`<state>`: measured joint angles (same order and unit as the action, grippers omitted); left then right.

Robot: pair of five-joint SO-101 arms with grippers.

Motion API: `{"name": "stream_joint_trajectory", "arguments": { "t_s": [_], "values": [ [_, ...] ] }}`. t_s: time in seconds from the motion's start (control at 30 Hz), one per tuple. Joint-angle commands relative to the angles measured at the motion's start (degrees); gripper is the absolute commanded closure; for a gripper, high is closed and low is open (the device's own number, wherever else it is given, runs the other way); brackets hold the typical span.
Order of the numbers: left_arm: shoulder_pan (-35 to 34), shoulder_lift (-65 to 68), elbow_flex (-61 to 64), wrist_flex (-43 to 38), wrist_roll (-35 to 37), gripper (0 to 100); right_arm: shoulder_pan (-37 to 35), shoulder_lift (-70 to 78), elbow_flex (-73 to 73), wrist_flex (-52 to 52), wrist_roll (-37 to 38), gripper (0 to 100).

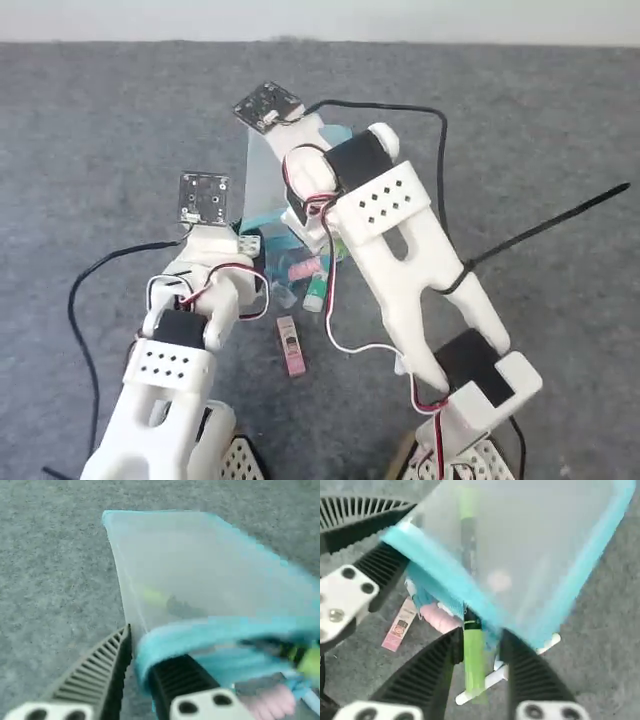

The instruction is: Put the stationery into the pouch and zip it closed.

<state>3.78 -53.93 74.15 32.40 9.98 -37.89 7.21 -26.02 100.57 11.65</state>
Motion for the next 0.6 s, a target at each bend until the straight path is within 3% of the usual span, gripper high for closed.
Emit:
{"name": "stream_joint_trajectory", "arguments": {
  "t_s": [0.0, 0.17, 0.37, 0.57],
  "values": [
    [0.70, -0.53, -0.40, -1.93, -0.88, 99, -3.30, -0.92, -3.60, 0.92, -0.26, 81.6],
    [0.53, -0.79, -0.40, -1.85, -0.88, 99, -3.56, -4.97, -3.60, -0.40, -0.35, 83.9],
    [-1.58, -0.97, -1.01, -1.93, -0.44, 99, 8.04, -14.02, -2.55, 2.33, -0.79, 84.3],
    [-6.42, -0.70, -3.47, -1.85, 1.67, 99, 15.16, -17.54, 22.77, -2.33, -0.88, 84.3]
  ]
}}
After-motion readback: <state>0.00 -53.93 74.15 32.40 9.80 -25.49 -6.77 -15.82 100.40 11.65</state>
